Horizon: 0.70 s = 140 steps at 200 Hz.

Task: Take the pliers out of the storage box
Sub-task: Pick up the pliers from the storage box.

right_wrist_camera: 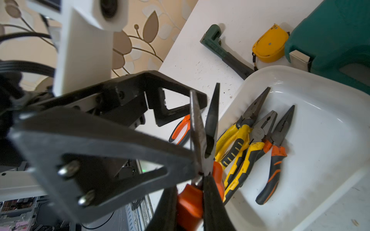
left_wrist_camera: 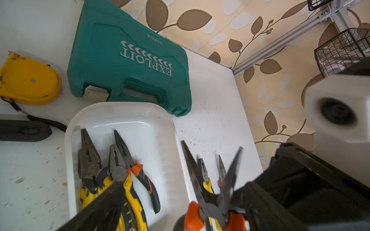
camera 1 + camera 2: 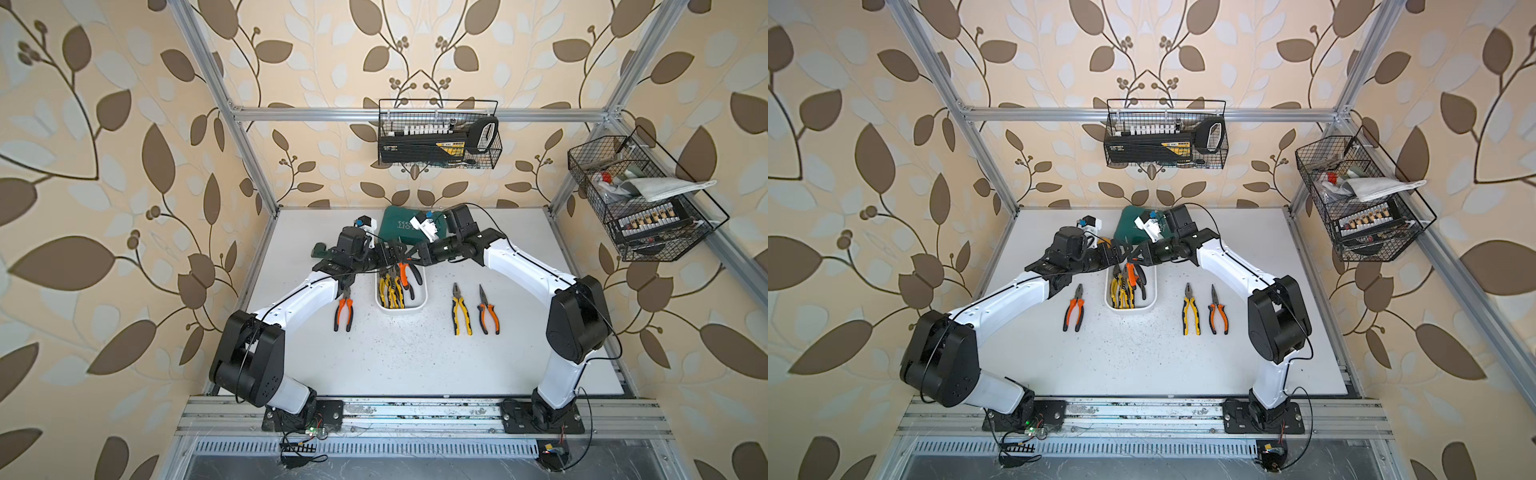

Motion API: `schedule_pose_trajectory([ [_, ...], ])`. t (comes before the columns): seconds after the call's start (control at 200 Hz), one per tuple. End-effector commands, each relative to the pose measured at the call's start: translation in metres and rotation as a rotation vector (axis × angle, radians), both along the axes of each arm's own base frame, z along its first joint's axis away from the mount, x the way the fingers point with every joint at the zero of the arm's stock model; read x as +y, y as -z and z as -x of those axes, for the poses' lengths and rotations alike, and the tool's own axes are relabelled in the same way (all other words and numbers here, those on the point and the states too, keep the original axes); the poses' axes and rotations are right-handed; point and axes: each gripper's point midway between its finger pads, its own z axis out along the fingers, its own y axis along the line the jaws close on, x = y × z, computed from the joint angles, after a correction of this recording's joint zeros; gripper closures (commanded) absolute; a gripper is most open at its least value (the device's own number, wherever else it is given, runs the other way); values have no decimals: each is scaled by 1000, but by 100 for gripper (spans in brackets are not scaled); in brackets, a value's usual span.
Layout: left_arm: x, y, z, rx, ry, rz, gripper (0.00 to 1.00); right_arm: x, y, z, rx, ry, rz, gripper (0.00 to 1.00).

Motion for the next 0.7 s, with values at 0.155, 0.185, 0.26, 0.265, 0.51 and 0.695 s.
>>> schedule_pose_trajectory([
  [0.155, -18, -29, -9, 6, 25, 150, 35, 3, -22, 6, -31, -30, -74, 100],
  [0.185, -19, -29, -9, 12, 27, 157, 37, 3, -22, 6, -29, -29, -74, 100],
  [0.26, -22, -30, -8, 31, 33, 175, 43, 3, -20, 4, -29, -22, -67, 100],
  [0.265, -22, -30, -8, 32, 34, 176, 43, 3, -20, 4, -30, -22, -66, 100],
  [0.51, -31, -31, -5, 60, 57, 198, 58, 1, -13, 2, -29, -9, -46, 100],
  [0.695, -32, -33, -4, 64, 64, 203, 70, 1, -13, 3, -32, -8, -45, 100],
])
